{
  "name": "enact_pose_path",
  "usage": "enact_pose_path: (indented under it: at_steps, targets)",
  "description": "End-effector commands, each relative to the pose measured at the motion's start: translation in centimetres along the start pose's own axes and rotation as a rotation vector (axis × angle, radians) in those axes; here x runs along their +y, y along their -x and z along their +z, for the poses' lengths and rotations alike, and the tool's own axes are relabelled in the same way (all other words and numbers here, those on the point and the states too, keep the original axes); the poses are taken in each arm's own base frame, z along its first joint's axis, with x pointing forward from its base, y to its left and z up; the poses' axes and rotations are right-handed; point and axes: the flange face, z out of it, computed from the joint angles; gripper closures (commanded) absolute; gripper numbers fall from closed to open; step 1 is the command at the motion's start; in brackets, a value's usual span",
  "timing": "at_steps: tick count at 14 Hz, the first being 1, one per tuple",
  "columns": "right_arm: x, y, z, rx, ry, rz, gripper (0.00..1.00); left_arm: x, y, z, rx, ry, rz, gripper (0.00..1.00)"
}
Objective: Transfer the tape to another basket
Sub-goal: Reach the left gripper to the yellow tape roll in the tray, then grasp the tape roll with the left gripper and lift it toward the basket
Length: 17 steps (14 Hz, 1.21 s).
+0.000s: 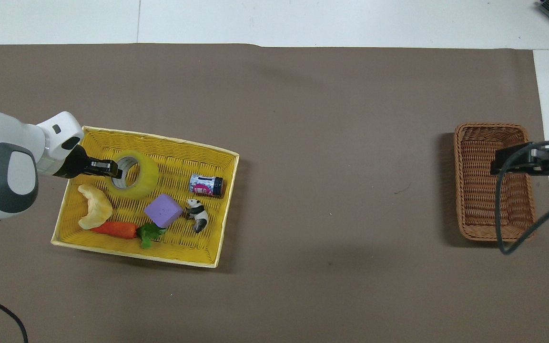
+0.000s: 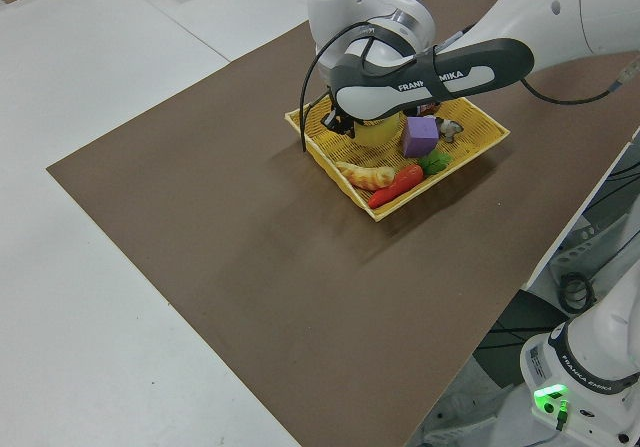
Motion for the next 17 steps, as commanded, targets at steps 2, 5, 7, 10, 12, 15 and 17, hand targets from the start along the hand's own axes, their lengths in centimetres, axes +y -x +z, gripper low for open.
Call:
enact_pose_path:
  at_steps: [2, 5, 7, 10, 12, 15, 17]
  targets:
    - [0.3, 0.4, -0.2, 0.008, -0.002, -0.016, 0.00, 1.4, -0.4, -3.5, -0.026, 0.043, 0.006, 1.00]
    - [0.3, 0.4, -0.2, 0.008, -0.002, -0.016, 0.00, 3.4, 0.3, -4.4, -0.047, 0.048, 0.031, 1.00]
    - [0.3, 0.4, -0.2, 0.008, -0.002, -0.016, 0.00, 5.9, 0.3, -3.9, -0.073, 0.057, 0.067, 1.00]
    - [0.3, 0.4, -0.2, 0.008, -0.002, -0.016, 0.00, 11.5, -0.2, -3.2, -0.056, 0.099, -0.016, 1.00]
    - [0.3, 0.4, -0.2, 0.008, -0.002, -0.016, 0.00, 17.0, -0.5, -2.3, -0.023, 0.086, -0.061, 1.00]
    - [0.3, 0.4, -0.2, 0.008, -0.002, -0.016, 0.00, 24.6, 0.0, -1.4, 0.014, 0.087, -0.142, 1.00]
    - [0.3, 0.4, -0.2, 0.008, -0.002, -0.016, 0.00, 28.8, 0.6, -1.2, 0.039, 0.096, -0.187, 1.00]
